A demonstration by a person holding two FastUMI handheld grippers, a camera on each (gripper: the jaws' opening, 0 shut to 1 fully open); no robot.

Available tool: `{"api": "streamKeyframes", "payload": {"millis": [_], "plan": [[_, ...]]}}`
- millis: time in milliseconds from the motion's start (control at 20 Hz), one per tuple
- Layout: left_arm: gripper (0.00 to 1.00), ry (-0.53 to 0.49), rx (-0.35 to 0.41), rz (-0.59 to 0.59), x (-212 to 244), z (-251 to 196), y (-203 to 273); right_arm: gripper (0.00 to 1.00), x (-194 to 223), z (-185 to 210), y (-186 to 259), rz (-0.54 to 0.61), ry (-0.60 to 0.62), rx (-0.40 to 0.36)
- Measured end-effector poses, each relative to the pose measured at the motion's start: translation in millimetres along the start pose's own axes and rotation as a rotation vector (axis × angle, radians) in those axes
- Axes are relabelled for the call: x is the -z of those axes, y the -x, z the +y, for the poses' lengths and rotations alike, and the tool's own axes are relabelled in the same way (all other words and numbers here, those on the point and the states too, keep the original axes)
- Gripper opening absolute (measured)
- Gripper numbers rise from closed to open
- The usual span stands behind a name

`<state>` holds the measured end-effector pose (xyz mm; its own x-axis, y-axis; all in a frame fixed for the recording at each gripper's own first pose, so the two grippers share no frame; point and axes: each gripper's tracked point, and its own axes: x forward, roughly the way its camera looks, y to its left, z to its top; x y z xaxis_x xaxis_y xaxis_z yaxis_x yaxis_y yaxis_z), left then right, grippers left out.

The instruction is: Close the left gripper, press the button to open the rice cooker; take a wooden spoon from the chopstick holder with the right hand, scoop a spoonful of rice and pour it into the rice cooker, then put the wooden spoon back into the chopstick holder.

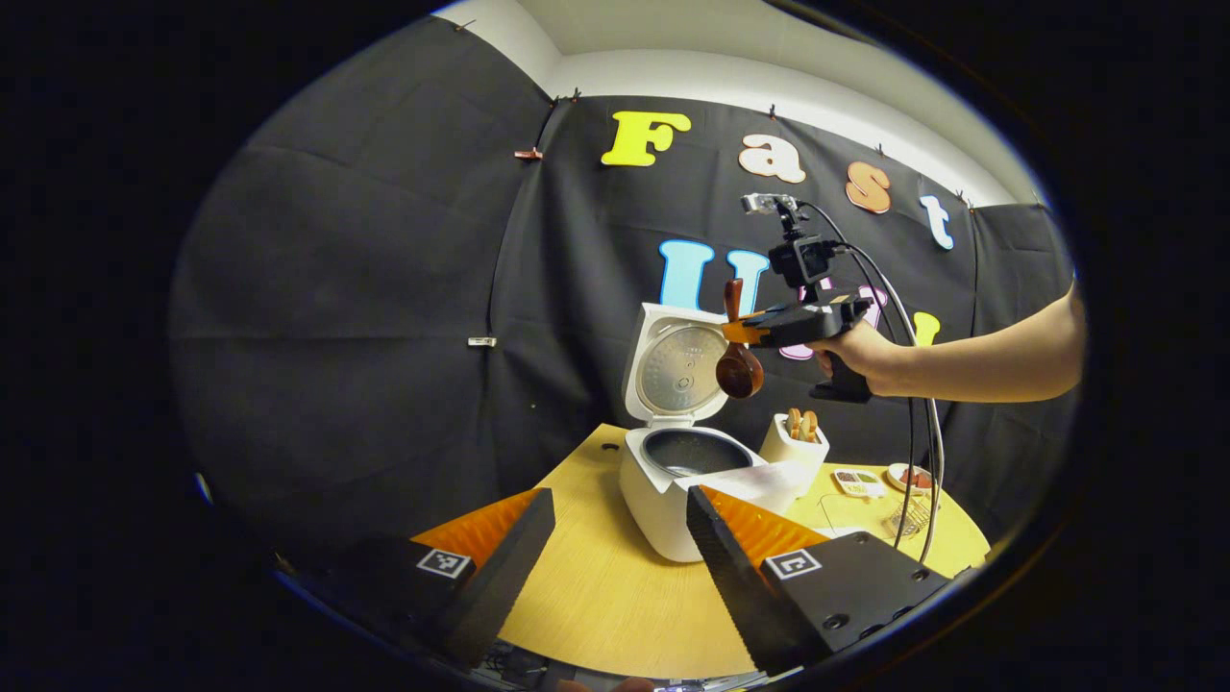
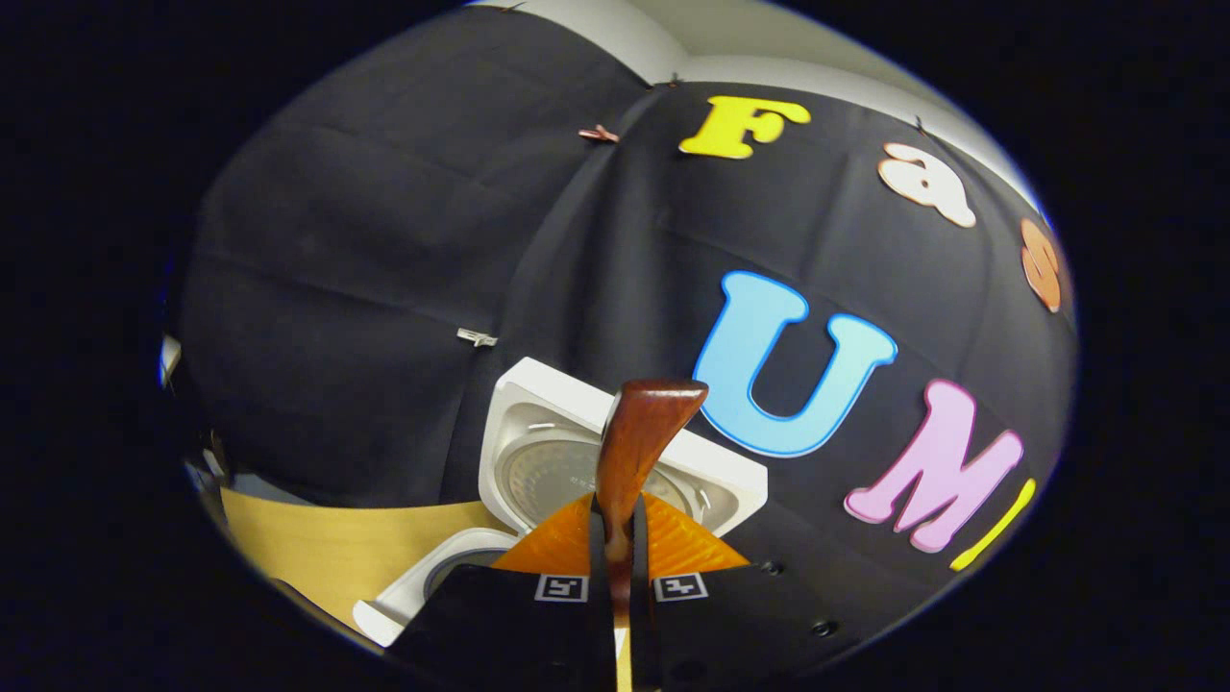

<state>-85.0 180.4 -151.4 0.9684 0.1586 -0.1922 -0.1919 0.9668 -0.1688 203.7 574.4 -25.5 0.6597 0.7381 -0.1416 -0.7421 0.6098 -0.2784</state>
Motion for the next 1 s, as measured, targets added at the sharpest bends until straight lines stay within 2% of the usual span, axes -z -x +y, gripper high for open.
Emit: {"api": "streamKeyframes", "payload": {"millis": [150, 200, 250, 400, 650, 850, 1000], "plan": [[0.95, -0.009, -0.002, 0.003, 1, -4, -1, 0.1, -1, 2, 4, -0.002, 0.072, 0.009], [0.95, -0.007, 0.002, 0.007, 3, -6, 0, 0.1, 2, 2, 3, 0.005, 0.053, 0.002], [0.95, -0.004, 0.003, 0.008, 3, -6, 1, 0.1, 6, 3, 2, 0.016, -0.004, -0.007], [0.95, -0.008, 0.001, 0.024, 8, -7, 0, 0.11, 23, -13, 0, 0.073, -0.284, 0.005], [0.95, -0.02, 0.013, 0.02, 3, -14, 3, 0.11, 39, -57, 34, 0.097, -0.702, 0.04], [0.95, -0.024, 0.03, 0.015, 1, -22, 4, 0.11, 33, -91, 86, 0.033, -0.859, 0.058], [0.95, -0.03, 0.039, 0.005, -6, -30, 2, 0.1, 32, -124, 129, -0.015, -0.885, 0.094]]}}
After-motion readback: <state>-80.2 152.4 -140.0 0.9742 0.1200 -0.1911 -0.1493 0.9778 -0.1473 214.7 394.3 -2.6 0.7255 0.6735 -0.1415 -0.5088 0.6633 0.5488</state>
